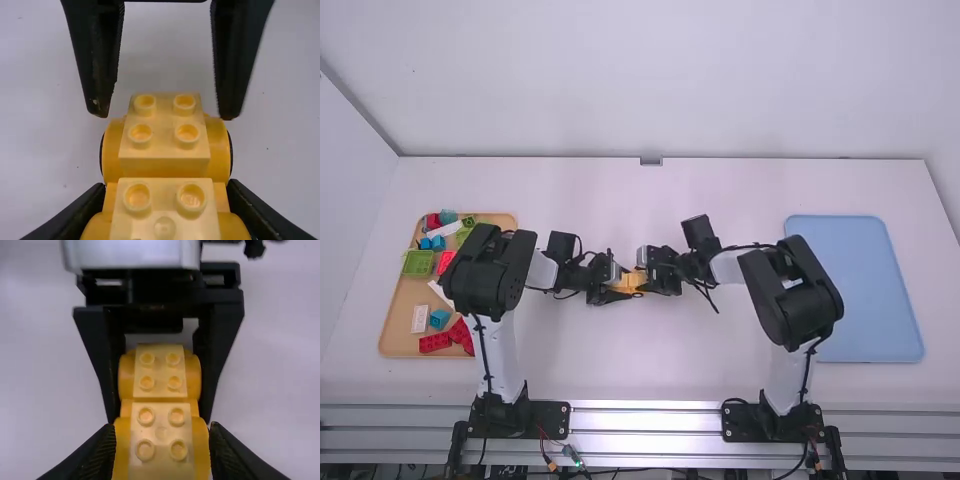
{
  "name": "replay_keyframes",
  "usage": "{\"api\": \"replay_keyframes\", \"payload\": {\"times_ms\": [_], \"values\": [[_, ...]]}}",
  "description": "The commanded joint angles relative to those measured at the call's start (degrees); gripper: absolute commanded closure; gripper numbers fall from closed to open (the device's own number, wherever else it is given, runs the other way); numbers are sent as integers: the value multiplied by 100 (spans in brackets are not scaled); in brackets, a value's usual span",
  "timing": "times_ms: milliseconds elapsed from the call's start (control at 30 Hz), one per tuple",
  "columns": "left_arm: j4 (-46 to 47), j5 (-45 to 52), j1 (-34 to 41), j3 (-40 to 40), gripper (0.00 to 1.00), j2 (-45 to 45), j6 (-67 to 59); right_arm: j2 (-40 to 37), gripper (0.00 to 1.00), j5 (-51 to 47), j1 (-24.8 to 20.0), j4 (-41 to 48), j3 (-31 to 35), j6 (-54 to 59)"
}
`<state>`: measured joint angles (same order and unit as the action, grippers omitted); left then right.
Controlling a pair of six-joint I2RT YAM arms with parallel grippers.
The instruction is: Assemble lego blocks to make yellow taxi
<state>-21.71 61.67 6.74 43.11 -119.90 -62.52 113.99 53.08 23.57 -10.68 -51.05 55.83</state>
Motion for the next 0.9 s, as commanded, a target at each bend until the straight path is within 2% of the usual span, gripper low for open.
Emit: {"api": "replay_keyframes", "payload": {"times_ms": [0,67,133,167,267,467,867], "values": [[35,66,39,-37,50,-109,17,109,49,737,-149,59,-186,-9],[31,61,37,-37,50,-109,17,109,53,986,-258,79,-236,-9],[31,63,37,-37,50,-109,15,109,85,1014,-321,42,-229,-17],[28,61,39,-37,50,-109,15,109,98,984,-334,50,-221,-11],[26,61,35,-35,50,-109,15,109,100,793,-313,116,-219,-109],[28,61,37,-31,51,-109,17,122,100,-208,20,258,-219,-378],[26,59,39,-26,54,-109,17,385,100,-1005,229,409,-227,-420]]}}
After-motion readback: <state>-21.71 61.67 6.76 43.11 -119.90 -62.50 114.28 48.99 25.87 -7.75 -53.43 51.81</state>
